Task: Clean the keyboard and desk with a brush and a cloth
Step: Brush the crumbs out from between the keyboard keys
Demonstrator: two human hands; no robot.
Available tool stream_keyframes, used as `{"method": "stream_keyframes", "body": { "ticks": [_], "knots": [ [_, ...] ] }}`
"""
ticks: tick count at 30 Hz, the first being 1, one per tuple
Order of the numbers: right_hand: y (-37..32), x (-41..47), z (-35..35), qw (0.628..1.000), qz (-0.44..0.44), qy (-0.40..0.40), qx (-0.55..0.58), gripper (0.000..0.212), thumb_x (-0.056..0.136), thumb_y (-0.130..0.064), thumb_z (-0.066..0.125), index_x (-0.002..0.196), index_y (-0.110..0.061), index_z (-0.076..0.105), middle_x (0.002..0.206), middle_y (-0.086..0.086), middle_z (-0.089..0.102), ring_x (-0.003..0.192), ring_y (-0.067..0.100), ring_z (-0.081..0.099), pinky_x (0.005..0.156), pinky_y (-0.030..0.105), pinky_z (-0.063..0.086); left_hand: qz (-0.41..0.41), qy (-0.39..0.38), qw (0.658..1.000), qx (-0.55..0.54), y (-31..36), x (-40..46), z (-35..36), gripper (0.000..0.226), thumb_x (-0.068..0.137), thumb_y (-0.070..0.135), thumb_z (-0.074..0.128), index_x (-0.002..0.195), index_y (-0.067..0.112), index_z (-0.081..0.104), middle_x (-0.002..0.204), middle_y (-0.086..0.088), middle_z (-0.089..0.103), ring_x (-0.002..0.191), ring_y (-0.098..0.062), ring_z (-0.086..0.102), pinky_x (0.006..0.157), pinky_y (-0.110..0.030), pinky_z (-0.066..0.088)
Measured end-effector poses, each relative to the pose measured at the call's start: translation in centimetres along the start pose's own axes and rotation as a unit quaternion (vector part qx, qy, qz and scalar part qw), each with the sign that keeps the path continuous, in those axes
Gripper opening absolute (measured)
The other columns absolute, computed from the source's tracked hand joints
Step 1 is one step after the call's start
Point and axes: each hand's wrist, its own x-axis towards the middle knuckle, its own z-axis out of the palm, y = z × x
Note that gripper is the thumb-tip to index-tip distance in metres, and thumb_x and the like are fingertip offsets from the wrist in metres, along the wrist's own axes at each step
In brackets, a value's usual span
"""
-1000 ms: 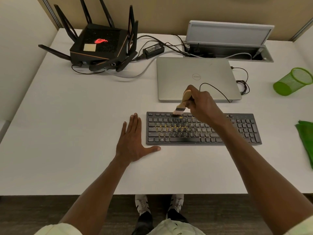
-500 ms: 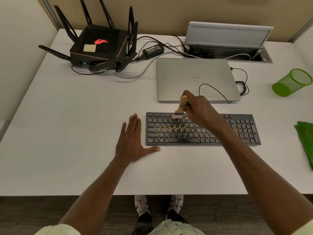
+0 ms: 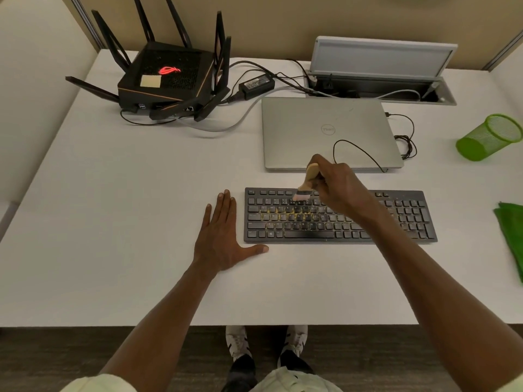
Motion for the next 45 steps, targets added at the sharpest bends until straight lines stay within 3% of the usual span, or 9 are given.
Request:
{"method": "stream_keyframes", "body": {
  "ticks": [2, 6, 10, 14, 26, 29, 35, 40, 45],
  "knots": [
    [0.5, -0.3, -0.3, 1.000, 0.019, 0.000, -0.019, 0.018, 0.092, -0.001, 0.057, 0.107, -0.007, 0.049, 0.077, 0.009, 0.065, 0.054, 0.013, 0.055, 0.044, 0.029, 0.047, 0.001, 0.000, 1.000, -0.001, 0.0, 0.0, 0.0, 0.147, 0.062, 0.108, 0.024, 0.161, 0.002, 0.000, 0.169, -0.011, -0.014, 0.156, -0.020, -0.018, 0.128, -0.045, -0.006],
    [0.9, -0.3, -1.3, 0.996, 0.071, 0.039, -0.020, 0.019, 0.091, -0.004, 0.059, 0.108, -0.006, 0.050, 0.074, 0.002, 0.057, 0.052, 0.007, 0.047, 0.046, 0.022, 0.035, 0.003, 0.005, 1.000, -0.004, 0.0, 0.0, 0.1, 0.147, 0.063, 0.108, 0.024, 0.162, 0.002, 0.001, 0.170, -0.012, -0.013, 0.156, -0.021, -0.017, 0.128, -0.046, -0.004],
    [-0.3, 0.5, -0.6, 0.983, 0.157, 0.096, 0.017, 0.020, 0.093, -0.011, 0.056, 0.110, -0.004, 0.048, 0.078, 0.006, 0.058, 0.055, 0.009, 0.051, 0.044, 0.019, 0.034, 0.001, 0.002, 1.000, 0.002, 0.0, 0.0, 0.1, 0.146, 0.064, 0.107, 0.028, 0.162, 0.003, 0.001, 0.170, -0.011, -0.014, 0.156, -0.020, -0.017, 0.128, -0.044, -0.006],
    [-1.1, 0.3, 0.4, 0.973, 0.209, 0.097, 0.020, 0.019, 0.092, -0.010, 0.056, 0.106, -0.002, 0.046, 0.077, 0.008, 0.058, 0.053, 0.005, 0.052, 0.034, 0.014, 0.034, 0.001, 0.001, 1.000, -0.002, 0.0, 0.0, 0.1, 0.146, 0.064, 0.107, 0.028, 0.162, 0.003, 0.000, 0.170, -0.011, -0.014, 0.156, -0.020, -0.017, 0.128, -0.045, -0.005],
    [-2.4, 0.4, 0.7, 0.954, 0.268, 0.128, 0.033, 0.022, 0.089, -0.008, 0.054, 0.106, 0.002, 0.044, 0.076, 0.010, 0.056, 0.057, 0.020, 0.052, 0.038, 0.018, 0.027, -0.003, 0.000, 1.000, 0.005, 0.1, 0.0, 0.1, 0.146, 0.064, 0.107, 0.027, 0.162, 0.003, 0.000, 0.170, -0.011, -0.015, 0.156, -0.020, -0.018, 0.128, -0.044, -0.006],
    [-2.8, -0.5, 0.8, 0.952, 0.282, 0.116, 0.019, 0.022, 0.088, -0.008, 0.054, 0.105, 0.000, 0.043, 0.080, 0.011, 0.053, 0.057, 0.012, 0.046, 0.040, 0.017, 0.025, -0.002, -0.001, 1.000, 0.006, 0.1, 0.0, 0.1, 0.146, 0.064, 0.107, 0.027, 0.162, 0.003, 0.000, 0.170, -0.011, -0.015, 0.156, -0.020, -0.018, 0.128, -0.045, -0.006],
    [-2.4, 0.2, 0.4, 0.949, 0.274, 0.149, 0.049, 0.024, 0.086, -0.011, 0.055, 0.104, 0.000, 0.044, 0.078, 0.014, 0.059, 0.064, 0.028, 0.058, 0.043, 0.026, 0.034, -0.001, -0.001, 1.000, 0.003, 0.1, 0.0, 0.1, 0.146, 0.063, 0.107, 0.026, 0.161, 0.003, -0.002, 0.169, -0.010, -0.016, 0.156, -0.020, -0.018, 0.128, -0.045, -0.006],
    [-2.7, -0.6, 0.7, 0.949, 0.290, 0.114, 0.035, 0.025, 0.087, -0.010, 0.057, 0.105, 0.001, 0.044, 0.083, 0.013, 0.056, 0.066, 0.023, 0.053, 0.043, 0.021, 0.028, 0.001, 0.006, 1.000, -0.004, 0.0, 0.0, 0.2, 0.145, 0.064, 0.107, 0.027, 0.162, 0.003, 0.001, 0.170, -0.011, -0.013, 0.157, -0.022, -0.015, 0.128, -0.046, -0.004],
    [-2.0, -0.9, 0.1, 0.950, 0.284, 0.127, 0.030, 0.025, 0.086, -0.014, 0.059, 0.103, -0.002, 0.045, 0.079, 0.012, 0.059, 0.064, 0.023, 0.057, 0.045, 0.025, 0.037, 0.000, -0.002, 1.000, 0.003, 0.1, 0.0, 0.1, 0.145, 0.064, 0.106, 0.029, 0.161, 0.003, -0.001, 0.170, -0.011, -0.014, 0.157, -0.022, -0.016, 0.128, -0.045, -0.005]
  ]
}}
